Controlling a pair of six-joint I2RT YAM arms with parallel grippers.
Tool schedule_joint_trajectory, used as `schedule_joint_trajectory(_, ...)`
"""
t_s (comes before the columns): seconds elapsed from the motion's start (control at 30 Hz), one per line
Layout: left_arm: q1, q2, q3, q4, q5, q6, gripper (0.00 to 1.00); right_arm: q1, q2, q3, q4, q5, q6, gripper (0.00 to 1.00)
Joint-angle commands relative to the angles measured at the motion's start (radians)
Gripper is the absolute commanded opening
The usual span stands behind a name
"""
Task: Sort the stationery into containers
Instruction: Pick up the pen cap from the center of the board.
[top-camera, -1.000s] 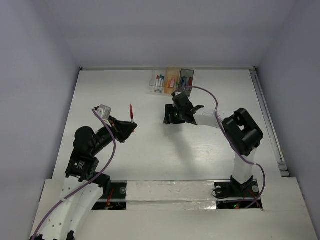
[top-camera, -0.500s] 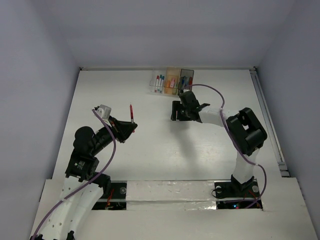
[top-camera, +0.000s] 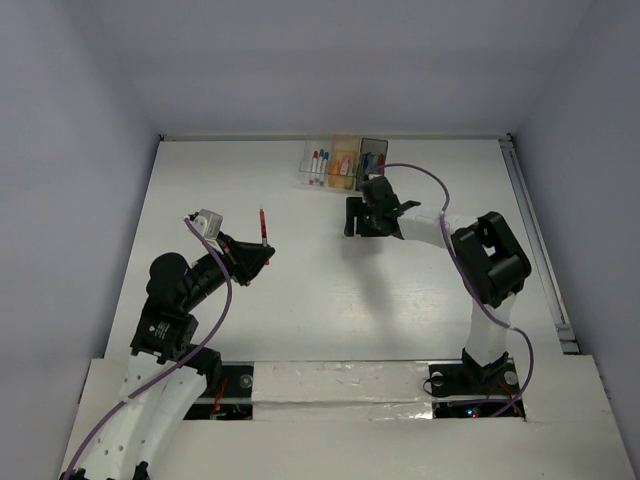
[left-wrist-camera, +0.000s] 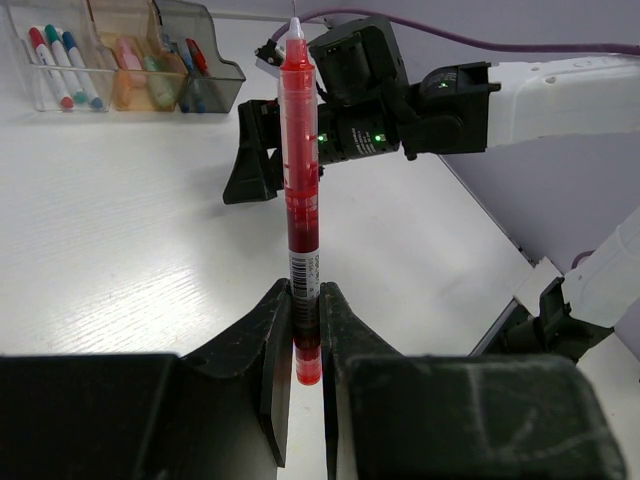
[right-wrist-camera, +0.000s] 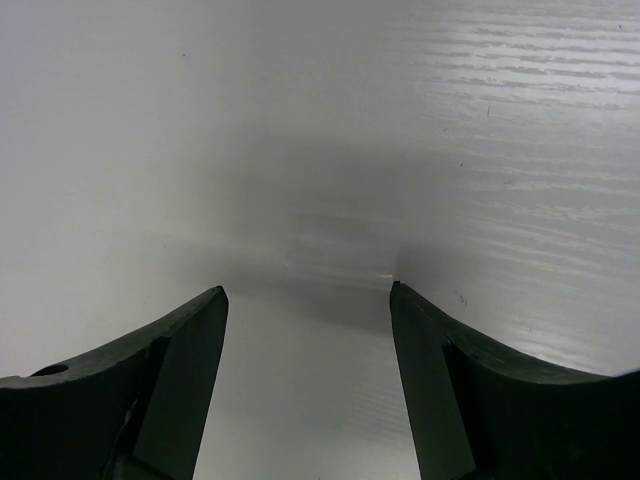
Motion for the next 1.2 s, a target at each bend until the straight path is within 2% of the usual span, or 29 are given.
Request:
schedule_joint_trajectory(0.0,0.004,0.000,0.011,0.037,0.011,0.007,0.00,-0.006,0.043,0.075,-0.036,-0.007,-0.023,0.72)
schedule_joint_trajectory(0.3,0.004,-0.003,0.011,0.037,0.013,0.009,0.00,-0.006,0.133,0.216,-0.090,-0.045,-0.064,0.73)
schedule_joint_trajectory(0.53,0.004,-0.005,0.011,0.037,0.014,0.009,0.00,-0.006,0.169,0.287,-0.060,-0.157,-0.119,0.77)
schedule_joint_trajectory(0.63,0.004,-0.005,0.011,0.037,0.014,0.009,0.00,-0.006,0.150,0.288,-0.062,-0.133,-0.121,0.80)
schedule_joint_trajectory(0.83,0.004,-0.008,0.011,0.037,0.016,0.009,0.00,-0.006,0.092,0.261,-0.106,0.011,-0.107,0.82)
schedule_joint_trajectory(0.97,0.004,-0.013,0.011,0.037,0.017,0.009,0.00,-0.006,0.092,0.265,-0.162,0.040,-0.087,0.75)
schedule_joint_trajectory(1.0,0.004,-0.014,0.011,0.037,0.016,0.009,0.00,0.003,0.095,0.264,-0.168,0.042,-0.078,0.67)
schedule_joint_trajectory(1.17,0.004,-0.017,0.011,0.037,0.017,0.009,0.00,0.015,0.130,0.282,-0.182,0.008,-0.057,0.61)
